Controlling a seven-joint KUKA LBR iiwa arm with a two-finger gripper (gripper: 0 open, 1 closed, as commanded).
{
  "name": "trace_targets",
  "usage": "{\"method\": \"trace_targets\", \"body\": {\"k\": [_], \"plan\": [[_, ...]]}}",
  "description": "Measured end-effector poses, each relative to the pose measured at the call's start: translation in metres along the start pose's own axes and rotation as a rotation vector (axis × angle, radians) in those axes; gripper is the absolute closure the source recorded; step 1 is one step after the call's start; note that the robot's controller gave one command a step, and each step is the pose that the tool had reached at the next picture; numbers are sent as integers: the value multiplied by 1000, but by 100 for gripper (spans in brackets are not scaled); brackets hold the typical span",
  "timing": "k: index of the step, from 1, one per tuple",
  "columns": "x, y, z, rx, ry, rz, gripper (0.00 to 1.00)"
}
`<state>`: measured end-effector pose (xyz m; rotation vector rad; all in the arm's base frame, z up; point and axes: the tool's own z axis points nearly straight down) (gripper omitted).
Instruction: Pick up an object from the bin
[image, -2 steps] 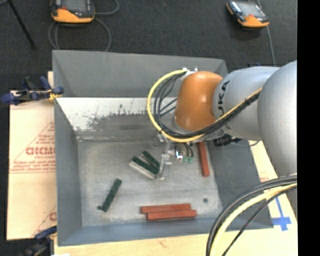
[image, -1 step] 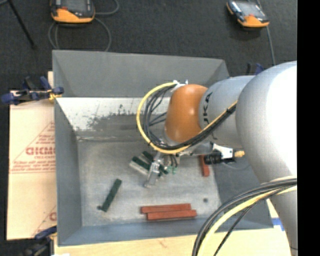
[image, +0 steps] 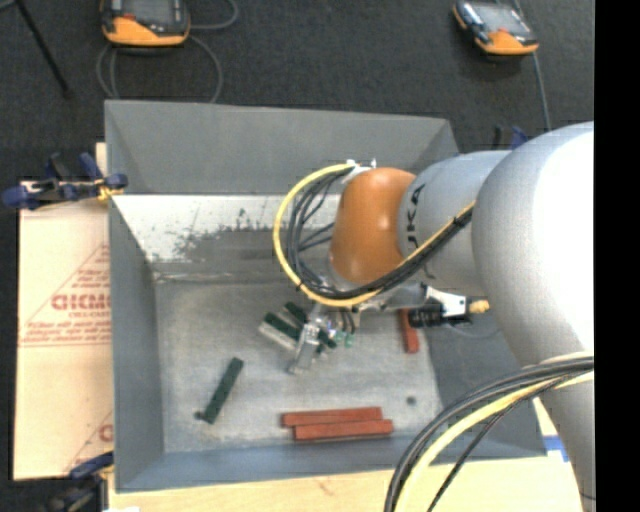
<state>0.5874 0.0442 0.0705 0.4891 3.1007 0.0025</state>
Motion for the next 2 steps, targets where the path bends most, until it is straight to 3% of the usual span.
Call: {"method": "trace_targets", "body": {"k": [1,2], "plan": [[0,0,0,0,0,0,100],[-3,0,-71,-3,-6,-3,100]]}}
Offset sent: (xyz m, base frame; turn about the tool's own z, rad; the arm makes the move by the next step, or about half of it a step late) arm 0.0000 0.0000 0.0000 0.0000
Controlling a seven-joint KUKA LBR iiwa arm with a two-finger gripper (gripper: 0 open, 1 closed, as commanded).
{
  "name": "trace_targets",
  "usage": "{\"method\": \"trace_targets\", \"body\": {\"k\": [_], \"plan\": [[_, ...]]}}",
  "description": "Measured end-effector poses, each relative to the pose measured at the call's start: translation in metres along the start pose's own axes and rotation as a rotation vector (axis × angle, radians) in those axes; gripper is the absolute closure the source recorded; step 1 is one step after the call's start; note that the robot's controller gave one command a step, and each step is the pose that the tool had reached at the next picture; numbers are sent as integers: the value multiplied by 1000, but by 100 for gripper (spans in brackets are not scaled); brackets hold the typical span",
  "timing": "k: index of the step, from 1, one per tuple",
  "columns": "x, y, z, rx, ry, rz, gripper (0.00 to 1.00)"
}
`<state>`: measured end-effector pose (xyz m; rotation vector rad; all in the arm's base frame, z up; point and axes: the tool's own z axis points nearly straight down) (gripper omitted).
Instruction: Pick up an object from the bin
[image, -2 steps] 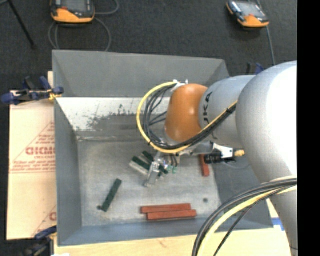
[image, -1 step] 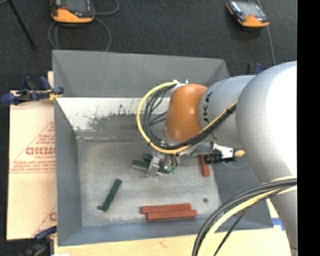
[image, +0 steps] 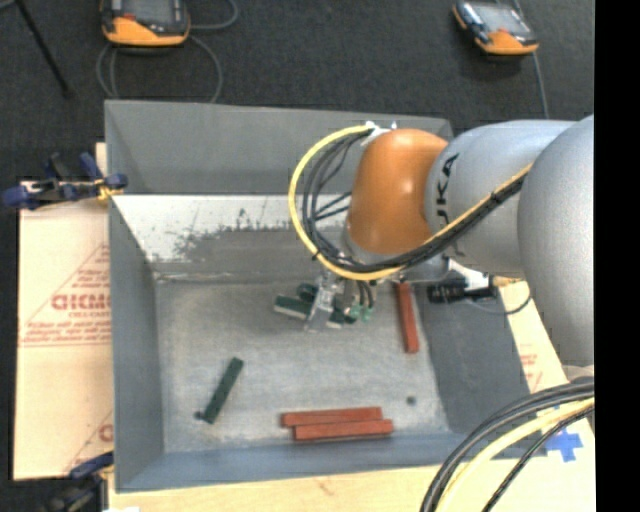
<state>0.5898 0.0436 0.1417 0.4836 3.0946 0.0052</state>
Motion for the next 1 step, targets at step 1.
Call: {"method": "trace_targets", "body": {"k": [1], "plan": [[-3,0,-51,0,0,-4,100]]}}
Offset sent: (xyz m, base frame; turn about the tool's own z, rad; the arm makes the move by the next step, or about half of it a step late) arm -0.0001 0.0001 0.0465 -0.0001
